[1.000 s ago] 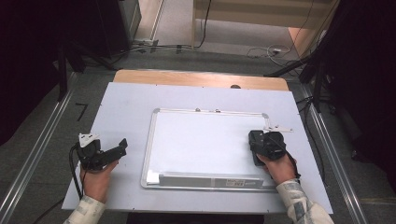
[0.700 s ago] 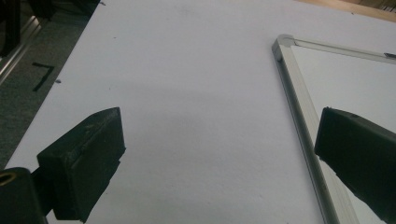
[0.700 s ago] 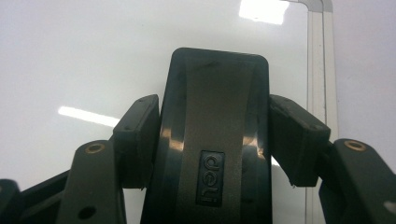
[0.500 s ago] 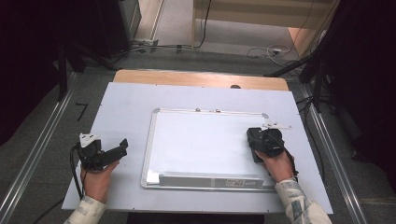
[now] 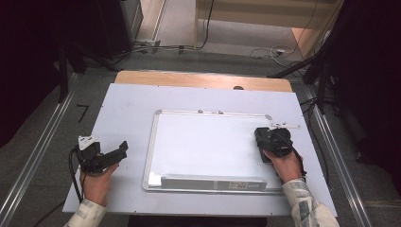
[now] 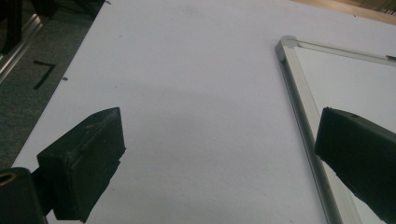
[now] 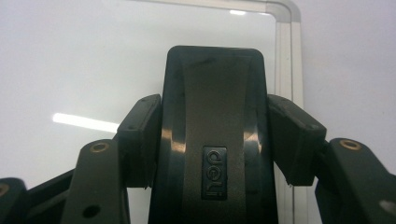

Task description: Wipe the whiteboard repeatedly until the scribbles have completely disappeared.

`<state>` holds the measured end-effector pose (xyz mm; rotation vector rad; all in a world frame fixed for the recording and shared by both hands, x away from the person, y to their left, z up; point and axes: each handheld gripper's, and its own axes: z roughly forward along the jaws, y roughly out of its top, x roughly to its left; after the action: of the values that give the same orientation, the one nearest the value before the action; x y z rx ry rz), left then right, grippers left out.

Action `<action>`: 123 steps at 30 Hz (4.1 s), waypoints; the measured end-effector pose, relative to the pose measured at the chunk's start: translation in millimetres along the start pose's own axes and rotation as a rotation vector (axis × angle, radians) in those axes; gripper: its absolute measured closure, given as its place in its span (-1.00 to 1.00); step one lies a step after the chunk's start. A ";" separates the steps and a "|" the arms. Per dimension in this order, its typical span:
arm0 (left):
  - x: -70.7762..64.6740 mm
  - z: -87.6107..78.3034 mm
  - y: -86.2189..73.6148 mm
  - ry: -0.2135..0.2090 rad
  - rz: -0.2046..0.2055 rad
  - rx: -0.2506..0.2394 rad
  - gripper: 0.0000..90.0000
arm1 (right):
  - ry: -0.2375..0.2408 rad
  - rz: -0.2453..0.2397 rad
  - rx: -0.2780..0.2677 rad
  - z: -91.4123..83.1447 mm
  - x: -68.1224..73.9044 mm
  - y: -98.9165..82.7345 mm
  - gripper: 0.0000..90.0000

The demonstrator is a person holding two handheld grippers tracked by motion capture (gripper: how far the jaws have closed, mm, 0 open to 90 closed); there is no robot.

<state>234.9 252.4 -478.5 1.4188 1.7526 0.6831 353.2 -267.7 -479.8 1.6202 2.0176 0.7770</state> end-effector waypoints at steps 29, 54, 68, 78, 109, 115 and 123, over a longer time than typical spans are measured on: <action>-2.6 2.2 0.7 -0.005 0.003 0.003 -0.96 | 0.017 -0.084 -0.016 -4.4 20.8 -8.4 -0.16; -2.1 1.7 0.1 -0.005 0.002 0.005 -0.96 | 0.017 -0.106 -0.027 -2.0 24.9 -7.2 -0.17; -3.7 3.0 0.9 -0.009 0.003 0.008 -0.96 | 0.019 -0.122 -0.037 -1.4 28.7 -7.6 -0.17; -0.5 3.2 1.2 -0.011 -0.009 0.009 -0.96 | 0.015 -0.112 -0.027 -7.9 25.0 -14.2 -0.17; 0.0 2.2 0.6 -0.008 -0.015 0.010 -0.96 | 0.024 -0.073 -0.015 2.7 12.6 -1.0 -0.18; -0.3 3.0 0.8 -0.010 -0.012 0.011 -0.96 | 0.063 -0.109 -0.014 -2.8 30.2 -8.3 -0.19; -0.6 2.6 0.8 -0.011 -0.009 0.011 -0.96 | 0.077 -0.111 -0.021 4.1 36.5 -1.1 -0.19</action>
<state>237.5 251.8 -479.2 1.4184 1.7552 0.6607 347.1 -231.6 -483.2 1.4744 2.1259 0.8284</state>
